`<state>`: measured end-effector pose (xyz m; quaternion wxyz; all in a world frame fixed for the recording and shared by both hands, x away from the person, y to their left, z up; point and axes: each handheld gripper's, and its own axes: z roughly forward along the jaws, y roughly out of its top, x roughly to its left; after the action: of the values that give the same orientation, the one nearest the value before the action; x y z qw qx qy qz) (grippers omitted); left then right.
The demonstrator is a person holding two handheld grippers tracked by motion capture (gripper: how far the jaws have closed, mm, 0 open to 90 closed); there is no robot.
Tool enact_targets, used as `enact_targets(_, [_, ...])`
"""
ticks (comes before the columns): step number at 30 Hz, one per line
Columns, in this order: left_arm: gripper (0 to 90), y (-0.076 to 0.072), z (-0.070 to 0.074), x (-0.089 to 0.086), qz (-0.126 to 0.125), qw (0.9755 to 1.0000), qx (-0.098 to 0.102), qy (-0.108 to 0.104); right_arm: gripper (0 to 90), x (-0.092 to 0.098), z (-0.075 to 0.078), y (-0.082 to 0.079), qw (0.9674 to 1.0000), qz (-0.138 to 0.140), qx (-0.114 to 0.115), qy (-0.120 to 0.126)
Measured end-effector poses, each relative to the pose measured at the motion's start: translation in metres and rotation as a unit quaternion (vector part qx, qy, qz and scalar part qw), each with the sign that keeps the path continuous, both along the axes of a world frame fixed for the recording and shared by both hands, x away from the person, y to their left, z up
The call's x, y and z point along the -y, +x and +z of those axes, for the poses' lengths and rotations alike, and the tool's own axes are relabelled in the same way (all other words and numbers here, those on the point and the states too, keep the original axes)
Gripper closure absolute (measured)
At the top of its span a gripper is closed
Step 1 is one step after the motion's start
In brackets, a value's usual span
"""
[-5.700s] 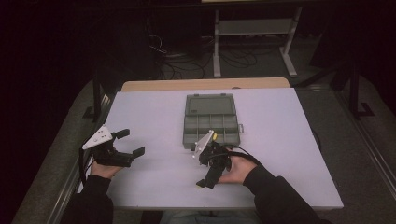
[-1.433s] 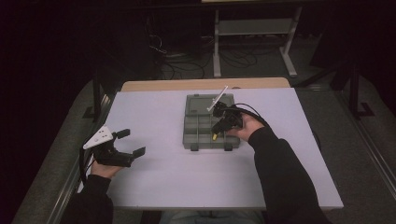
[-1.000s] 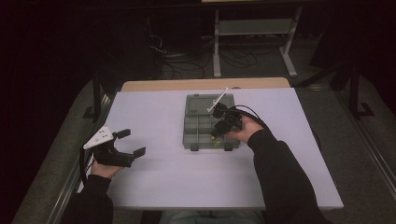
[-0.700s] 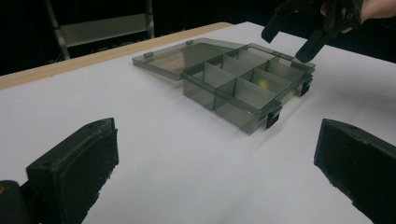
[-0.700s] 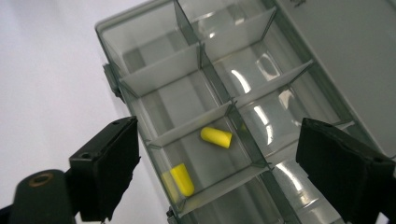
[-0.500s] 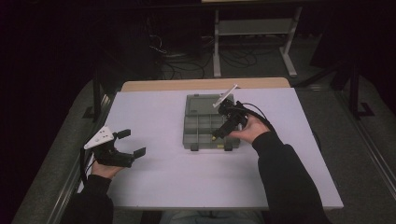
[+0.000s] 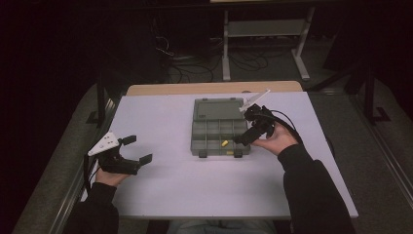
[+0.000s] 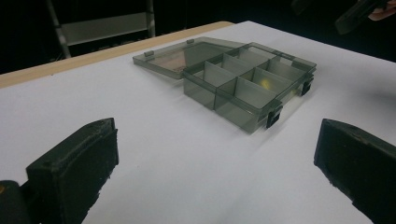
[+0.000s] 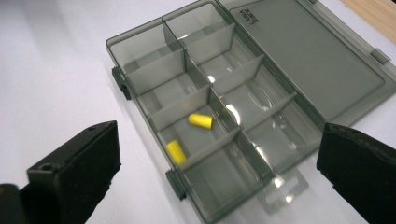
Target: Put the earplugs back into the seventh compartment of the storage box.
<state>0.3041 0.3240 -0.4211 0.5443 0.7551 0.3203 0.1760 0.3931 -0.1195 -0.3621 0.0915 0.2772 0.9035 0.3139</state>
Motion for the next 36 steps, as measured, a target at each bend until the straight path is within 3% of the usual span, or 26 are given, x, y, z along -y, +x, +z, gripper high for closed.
enact_targets(12, [0.0, 0.000, 0.000, 0.000, 0.002, 1.0000, 0.000, -0.002, 0.0, 0.038, -0.005, -0.019, 0.9990, -0.025, 0.018, 0.033])
enact_targets(21, [0.0, -0.001, 0.000, 0.000, 0.003, 1.0000, 0.000, -0.003, 0.0, 0.065, -0.009, -0.033, 0.9966, -0.046, 0.024, 0.064])
enact_targets(27, [0.0, 0.000, 0.000, 0.000, 0.002, 1.0000, -0.001, -0.001, 0.0, 0.084, -0.020, -0.045, 0.9945, -0.062, 0.025, 0.080])
enact_targets(31, [0.0, 0.000, 0.000, 0.000, 0.002, 1.0000, -0.002, 0.000, 0.0, 0.098, -0.026, -0.054, 0.9912, -0.078, 0.029, 0.103])
enact_targets(36, [0.0, 0.000, 0.000, 0.000, 0.002, 1.0000, -0.003, 0.000, 0.0, 0.113, -0.038, -0.067, 0.9848, -0.106, 0.049, 0.128])
